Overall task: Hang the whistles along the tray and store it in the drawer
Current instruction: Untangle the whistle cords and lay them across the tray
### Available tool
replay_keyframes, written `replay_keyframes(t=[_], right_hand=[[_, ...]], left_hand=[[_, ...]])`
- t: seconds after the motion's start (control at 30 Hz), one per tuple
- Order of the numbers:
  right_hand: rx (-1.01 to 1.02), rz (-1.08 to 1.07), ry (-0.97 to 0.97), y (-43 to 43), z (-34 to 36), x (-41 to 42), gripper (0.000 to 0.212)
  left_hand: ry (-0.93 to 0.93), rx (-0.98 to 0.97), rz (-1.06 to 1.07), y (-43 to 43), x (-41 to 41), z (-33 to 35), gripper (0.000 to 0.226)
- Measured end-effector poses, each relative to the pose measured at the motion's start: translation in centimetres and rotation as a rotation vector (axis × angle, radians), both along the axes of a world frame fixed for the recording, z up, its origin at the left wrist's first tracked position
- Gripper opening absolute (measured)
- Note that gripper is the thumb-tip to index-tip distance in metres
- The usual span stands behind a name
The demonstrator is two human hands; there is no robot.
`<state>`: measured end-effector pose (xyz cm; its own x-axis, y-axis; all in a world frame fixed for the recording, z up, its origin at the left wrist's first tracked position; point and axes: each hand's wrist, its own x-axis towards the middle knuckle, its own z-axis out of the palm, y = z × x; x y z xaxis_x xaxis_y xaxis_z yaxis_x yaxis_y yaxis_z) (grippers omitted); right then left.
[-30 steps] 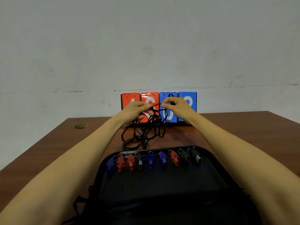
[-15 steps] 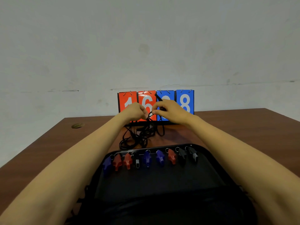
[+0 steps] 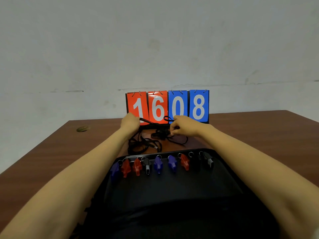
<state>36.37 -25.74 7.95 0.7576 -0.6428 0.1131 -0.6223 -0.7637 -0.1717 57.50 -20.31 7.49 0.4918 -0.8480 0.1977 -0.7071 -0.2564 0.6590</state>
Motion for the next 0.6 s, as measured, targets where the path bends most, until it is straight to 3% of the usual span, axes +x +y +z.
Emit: replay_keyframes(t=[0.07,0.2,0.27,0.33,0.4,0.5,0.6], right_hand=[[0.004,-0.035,-0.02,-0.5,-0.3,-0.3,0.018],[-0.018,-0.049,-0.163,-0.8,-0.2,-0.1,0.018],[-0.036,-0.013,-0.227,-0.4,0.3,0.3,0.018],[-0.082,0.033,-0.241,0.0,1.0,0.7,0.02],[-0.133,0.072,-0.239,0.4,1.7,0.8,0.021],[-0.149,0.104,-0.226,0.6,2.5,0.6,0.025],[-0.125,0.108,-0.219,0.3,2.4,0.0,0.024]], left_hand=[[0.058,0.045,0.068,0.4,0.9,-0.1,0.023],[-0.283,0.39,-0.011,1.3,0.4,-1.3,0.02],[-0.294,0.25,-0.121,0.9,-1.3,-1.2,0.021],[-0.028,-0.008,-0.242,0.4,-3.2,-0.4,0.03],[0.22,-0.143,-0.34,0.1,-4.6,0.9,0.029],[0.294,0.019,-0.499,-0.3,-5.1,1.6,0.026],[0.43,0.26,-0.561,-0.2,-4.6,1.4,0.053]])
